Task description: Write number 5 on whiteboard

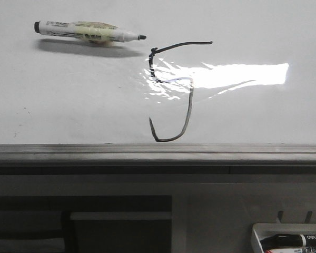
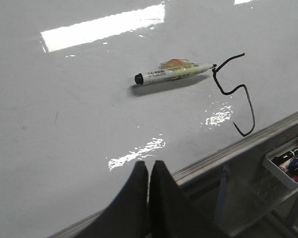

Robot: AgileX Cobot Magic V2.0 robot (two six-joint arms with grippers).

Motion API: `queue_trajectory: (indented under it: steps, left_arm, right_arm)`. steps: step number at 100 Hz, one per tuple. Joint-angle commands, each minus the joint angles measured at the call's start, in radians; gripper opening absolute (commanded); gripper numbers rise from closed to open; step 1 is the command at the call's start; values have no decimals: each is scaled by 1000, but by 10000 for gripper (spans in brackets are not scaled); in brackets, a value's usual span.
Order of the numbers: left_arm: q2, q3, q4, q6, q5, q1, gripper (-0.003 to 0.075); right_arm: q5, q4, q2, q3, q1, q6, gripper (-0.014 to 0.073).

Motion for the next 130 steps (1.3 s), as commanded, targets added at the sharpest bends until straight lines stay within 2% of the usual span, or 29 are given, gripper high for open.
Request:
queue_trajectory:
  steps: [1,16,26,44,54,67,73,76,96,130]
  left_arm:
    - [13,-18,-5,-9,-85,1,-20]
    - [7,26,24,-3,-96,3,-20]
    - [-17,110,96,10,-145,25,-20]
    - [-124,369,84,28,-474,167,-20]
    - [-185,503,-9,28,-600,241,-20]
    - [-199,595,-133,28,-607,296,-20]
    - [-199,593,-167,28,-505,309,-20]
    - [-199,593,-167,28,-474,314,-20]
    - [-201,593,-216,25,-462,346,-20]
    - [-201,593,-217,25,-464,348,-20]
  right_arm:
    - [-52,-42,11,-26,-4,-2,-61]
    - [-52,-42,11,-26,-4,-2,-61]
    - [-52,-42,11,-26,-4,-2,-61]
    - [-52,-42,11,-26,-4,-2,-61]
    - [-52,-42,11,-26,-4,-2,-61]
    - [-52,-42,11,-26,-4,-2,-61]
    - [-52,-42,11,-26,-4,-2,-61]
    - [-52,-42,11,-26,-4,-2,-61]
    - [-52,-42,11,-26,-4,-2,-61]
    - [-52,-42,11,-26,-4,-2,-61]
